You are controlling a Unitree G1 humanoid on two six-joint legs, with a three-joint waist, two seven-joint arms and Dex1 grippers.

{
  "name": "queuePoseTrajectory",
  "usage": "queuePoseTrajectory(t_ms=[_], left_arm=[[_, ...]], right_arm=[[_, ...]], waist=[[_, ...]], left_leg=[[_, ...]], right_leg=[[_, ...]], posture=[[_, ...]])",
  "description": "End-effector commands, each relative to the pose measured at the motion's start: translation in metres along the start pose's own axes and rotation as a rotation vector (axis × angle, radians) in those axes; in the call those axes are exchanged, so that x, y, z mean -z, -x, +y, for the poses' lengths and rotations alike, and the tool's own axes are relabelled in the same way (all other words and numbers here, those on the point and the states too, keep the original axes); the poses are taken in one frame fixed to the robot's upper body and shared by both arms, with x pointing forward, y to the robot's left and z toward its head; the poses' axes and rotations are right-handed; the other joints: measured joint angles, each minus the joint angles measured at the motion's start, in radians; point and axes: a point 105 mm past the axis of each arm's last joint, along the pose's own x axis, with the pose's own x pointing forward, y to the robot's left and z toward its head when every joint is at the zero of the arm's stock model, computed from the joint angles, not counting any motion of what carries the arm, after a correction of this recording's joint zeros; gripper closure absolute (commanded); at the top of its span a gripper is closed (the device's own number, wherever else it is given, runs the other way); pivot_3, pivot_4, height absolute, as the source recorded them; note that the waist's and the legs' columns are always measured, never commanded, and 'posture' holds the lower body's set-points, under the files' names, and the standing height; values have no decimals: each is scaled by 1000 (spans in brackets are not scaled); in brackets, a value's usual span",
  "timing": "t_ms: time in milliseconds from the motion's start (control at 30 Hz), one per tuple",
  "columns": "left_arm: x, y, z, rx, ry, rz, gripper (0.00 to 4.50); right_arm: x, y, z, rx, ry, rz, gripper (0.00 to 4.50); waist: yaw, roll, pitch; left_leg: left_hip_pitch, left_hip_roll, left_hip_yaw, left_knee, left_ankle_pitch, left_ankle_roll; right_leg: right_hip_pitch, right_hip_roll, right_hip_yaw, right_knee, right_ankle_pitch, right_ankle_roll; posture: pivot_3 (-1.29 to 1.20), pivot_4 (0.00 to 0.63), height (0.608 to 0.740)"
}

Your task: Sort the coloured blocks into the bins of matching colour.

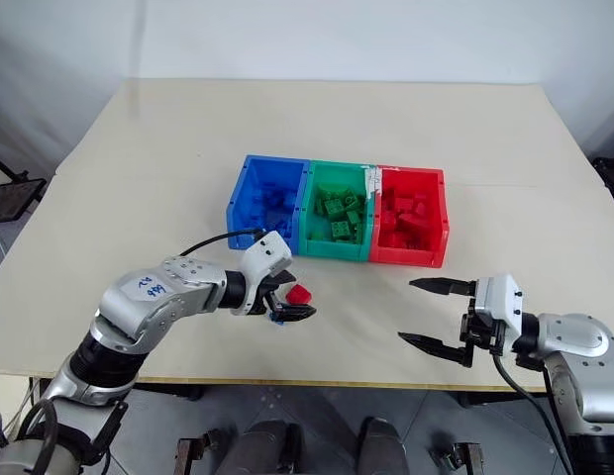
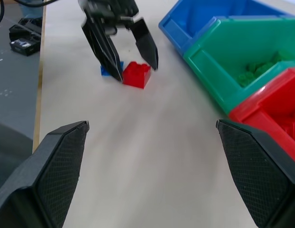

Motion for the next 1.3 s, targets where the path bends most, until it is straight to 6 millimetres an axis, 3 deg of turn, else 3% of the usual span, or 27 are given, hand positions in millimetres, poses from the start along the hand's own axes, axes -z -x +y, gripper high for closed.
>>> queuePoseTrajectory(t_ms=[33, 300, 333, 467, 667, 767, 933, 1067, 1200, 1300], left_arm=[[-3, -1, 0, -9, -34, -4, 544], [2, -10, -6, -1, -23, -24, 2936], [2, -9, -6, 0, -24, -28, 3007], [-33, 0, -20, 122, -178, -256, 3007], [-87, 16, -8, 150, -346, -544, 3007], [-119, 11, -2, 142, -399, -665, 3007], [-163, -26, -7, 196, -499, -745, 3007], [-175, -49, -6, 186, -486, -746, 3007], [-173, -67, -12, 208, -505, -706, 3007], [-171, -73, -15, 219, -492, -700, 2069]], right_arm=[[-9, -1, 2, 11, 26, -28, 0], [-7, 2, 3, 43, 25, -19, 0], [-7, 2, 3, 46, 24, -21, 0], [-10, 8, -2, 134, 23, -47, 0], [-16, 30, -20, 444, -1, -151, 0], [-16, 40, -28, 553, 21, -165, 0], [-17, 42, -26, 609, 33, -167, 0], [-20, 39, -21, 629, 40, -171, 0], [-25, 39, -17, 663, 48, -179, 0], [-26, 38, -14, 682, 50, -179, 0]], waist=[[1, 0, 0], [4, 0, 0], [4, 0, 0], [8, 0, 0], [14, 0, 0], [28, 0, 0], [32, 0, 0], [27, 0, 0], [22, -1, 0], [24, -1, 0]], left_leg=[[0, 0, 0, 0, 0, 0], [1, 0, -5, 2, 0, 0], [1, 0, -5, 3, 0, 0], [1, -1, -5, 4, 0, 0], [1, -1, -5, 5, 0, -1], [0, -1, -5, 7, 0, 0], [-1, -7, -3, 7, -1, 2], [-3, -8, 1, 7, -2, 4], [-3, -7, 8, 5, -3, 5], [-3, -7, 8, 6, -3, 5]], right_leg=[[0, 0, 0, 0, 0, 0], [6, 0, -3, -2, 0, 0], [6, 0, -3, -2, 0, 0], [6, 0, -3, -2, 0, 0], [6, 0, -4, -3, 0, 0], [7, 0, -4, -3, 1, 1], [6, 0, -4, -4, 2, 3], [5, 0, -5, -5, 2, 3], [4, 0, -5, -5, 2, 3], [3, 0, -5, -5, 2, 4]], posture=[[0, 150, 740], [0, 150, 740], [0, 150, 740], [0, 150, 740], [0, 150, 740], [0, 150, 740], [0, 150, 740], [0, 150, 740], [0, 150, 740], [0, 150, 740]])
